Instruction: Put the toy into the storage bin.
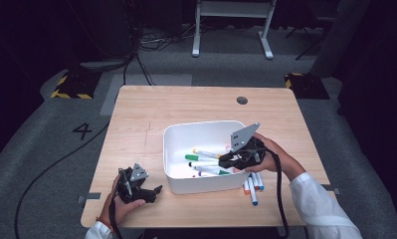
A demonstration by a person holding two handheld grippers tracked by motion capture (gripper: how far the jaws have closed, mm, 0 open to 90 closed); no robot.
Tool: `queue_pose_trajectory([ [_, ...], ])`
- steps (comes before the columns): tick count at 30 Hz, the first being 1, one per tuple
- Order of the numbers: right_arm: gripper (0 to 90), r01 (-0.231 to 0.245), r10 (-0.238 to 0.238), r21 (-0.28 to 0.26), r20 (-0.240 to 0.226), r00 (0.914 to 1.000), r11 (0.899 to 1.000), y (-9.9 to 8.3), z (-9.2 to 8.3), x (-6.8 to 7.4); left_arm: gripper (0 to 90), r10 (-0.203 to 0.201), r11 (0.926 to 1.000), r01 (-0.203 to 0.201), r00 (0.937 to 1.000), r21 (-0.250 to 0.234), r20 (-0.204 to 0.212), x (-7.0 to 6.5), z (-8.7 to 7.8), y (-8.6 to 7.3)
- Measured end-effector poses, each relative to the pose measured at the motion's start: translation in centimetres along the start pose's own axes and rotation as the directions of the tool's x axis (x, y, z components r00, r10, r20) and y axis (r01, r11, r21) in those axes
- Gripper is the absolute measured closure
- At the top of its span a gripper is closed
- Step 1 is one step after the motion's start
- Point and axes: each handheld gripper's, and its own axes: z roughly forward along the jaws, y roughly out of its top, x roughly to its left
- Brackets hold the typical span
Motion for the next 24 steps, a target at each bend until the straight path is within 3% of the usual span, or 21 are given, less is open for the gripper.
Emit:
queue_pose_trajectory([
  [8, 70.7, -0.015, 0.015, 0.010, 0.004, 0.9999, 1.000, -0.2, 0.4, 0.1, 12.4, 0.000, 1.0000, 0.000, 1.0000, 0.001, 0.002, 0.0, 0.0, 0.0],
  [15, 61.7, -0.053, 0.057, -0.049, 0.077, 0.9955, 0.997, -0.7, -0.8, 0.0, 12.4, 0.003, 1.0000, -0.003, 1.0000, -0.001, 0.000, 0.0, 0.0, 0.0],
  [19, 55.3, -0.079, 0.095, -0.108, 0.152, 0.9839, 0.991, -1.2, -2.2, 0.0, 12.4, 0.004, 1.0000, -0.004, 1.0000, -0.001, 0.000, 0.0, 0.0, 0.0],
  [24, 47.8, -0.144, 0.187, -0.178, 0.250, 0.9501, 0.973, -2.3, -4.3, 0.1, 12.4, 0.003, 1.0000, -0.003, 1.0000, -0.001, -0.001, 0.0, 0.0, 0.0],
])
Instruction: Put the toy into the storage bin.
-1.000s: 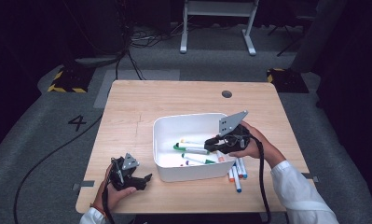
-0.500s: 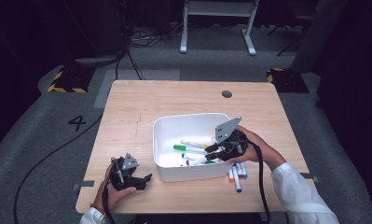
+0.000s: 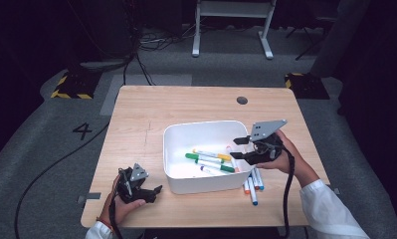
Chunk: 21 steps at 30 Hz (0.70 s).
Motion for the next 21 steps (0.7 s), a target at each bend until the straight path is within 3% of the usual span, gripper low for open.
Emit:
queue_pose_trajectory([
  [5, 37.7, -0.050, 0.053, -0.042, 0.085, 0.9950, 0.998, -1.0, -2.2, -0.5, 12.4, 0.000, 1.0000, 0.000, 1.0000, 0.000, 0.000, 0.0, 0.0, 0.0],
  [11, 29.6, -0.106, 0.120, -0.109, 0.139, 0.9830, 0.988, -2.8, -4.2, -1.1, 12.4, -0.001, 1.0000, 0.001, 1.0000, 0.000, -0.001, 0.0, 0.0, 0.0],
  [16, 27.4, -0.132, 0.152, -0.105, 0.218, 0.9640, 0.986, -4.9, -5.3, -1.1, 12.4, -0.001, 1.0000, 0.001, 1.0000, 0.000, -0.001, 0.0, 0.0, 0.0],
  [18, 27.1, -0.149, 0.170, -0.109, 0.225, 0.9594, 0.983, -6.0, -5.4, -1.0, 12.4, -0.001, 1.0000, 0.001, 1.0000, 0.000, -0.001, 0.0, 0.0, 0.0],
  [21, 27.3, -0.172, 0.184, -0.066, 0.283, 0.9412, 0.983, -8.0, -5.0, -0.7, 12.4, -0.001, 1.0000, 0.001, 1.0000, 0.000, -0.001, 0.0, 0.0, 0.0],
])
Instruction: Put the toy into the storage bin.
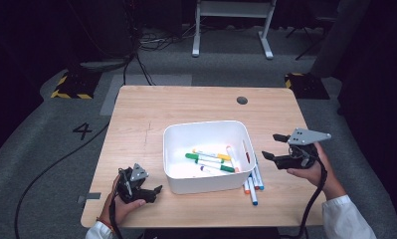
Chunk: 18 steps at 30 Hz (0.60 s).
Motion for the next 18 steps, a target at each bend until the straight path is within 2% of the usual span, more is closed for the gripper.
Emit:
queue_pose_trajectory([
  [3, 27.6, -0.038, 0.037, 0.043, 0.016, 0.9992, 0.998, -2.1, 0.8, 0.2, 12.4, 0.000, 1.0000, 0.000, 1.0000, 0.000, 0.000, 0.0, 0.0, 0.0],
  [7, 28.7, -0.063, 0.062, 0.081, 0.020, 0.9979, 0.995, -4.4, 2.2, 0.7, 12.4, -0.001, 1.0000, 0.001, 1.0000, 0.000, 0.000, 0.0, 0.0, 0.0],
  [13, 31.1, -0.100, 0.097, 0.125, 0.029, 0.9948, 0.987, -6.1, 4.3, 1.0, 12.4, -0.001, 1.0000, 0.001, 1.0000, 0.000, 0.000, 0.0, 0.0, 0.0],
  [15, 32.0, -0.130, 0.129, 0.129, 0.012, 0.9916, 0.983, -6.5, 4.8, 0.9, 12.4, -0.001, 1.0000, 0.001, 1.0000, 0.001, -0.001, 0.0, 0.0, 0.0],
  [18, 32.4, -0.133, 0.132, 0.140, 0.014, 0.9911, 0.981, -6.8, 5.5, 1.0, 12.4, 0.000, 1.0000, 0.000, 1.0000, 0.000, 0.000, 0.0, 0.0, 0.0],
])
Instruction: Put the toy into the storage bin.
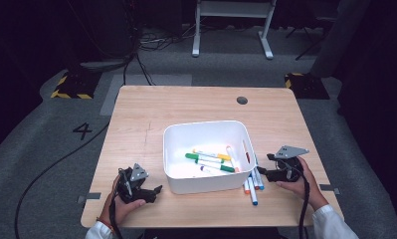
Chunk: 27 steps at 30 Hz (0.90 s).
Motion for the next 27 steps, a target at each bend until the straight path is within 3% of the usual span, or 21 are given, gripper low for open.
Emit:
queue_pose_trajectory([
  [9, 33.7, -0.030, 0.030, 0.012, -0.006, 0.9995, 0.999, -0.2, 1.4, 0.0, 12.4, 0.000, 1.0000, 0.000, 1.0000, 0.000, 0.000, 0.0, 0.0, 0.0],
  [18, 42.4, -0.031, 0.028, 0.051, 0.060, 0.9978, 0.998, -0.7, 1.8, -0.7, 12.4, -0.001, 1.0000, 0.001, 1.0000, 0.000, 0.000, 0.0, 0.0, 0.0],
  [27, 50.0, -0.121, 0.116, 0.056, 0.094, 0.9889, 0.991, -1.5, 1.6, -2.3, 12.4, -0.001, 1.0000, 0.001, 1.0000, 0.000, 0.000, 0.0, 0.0, 0.0],
])
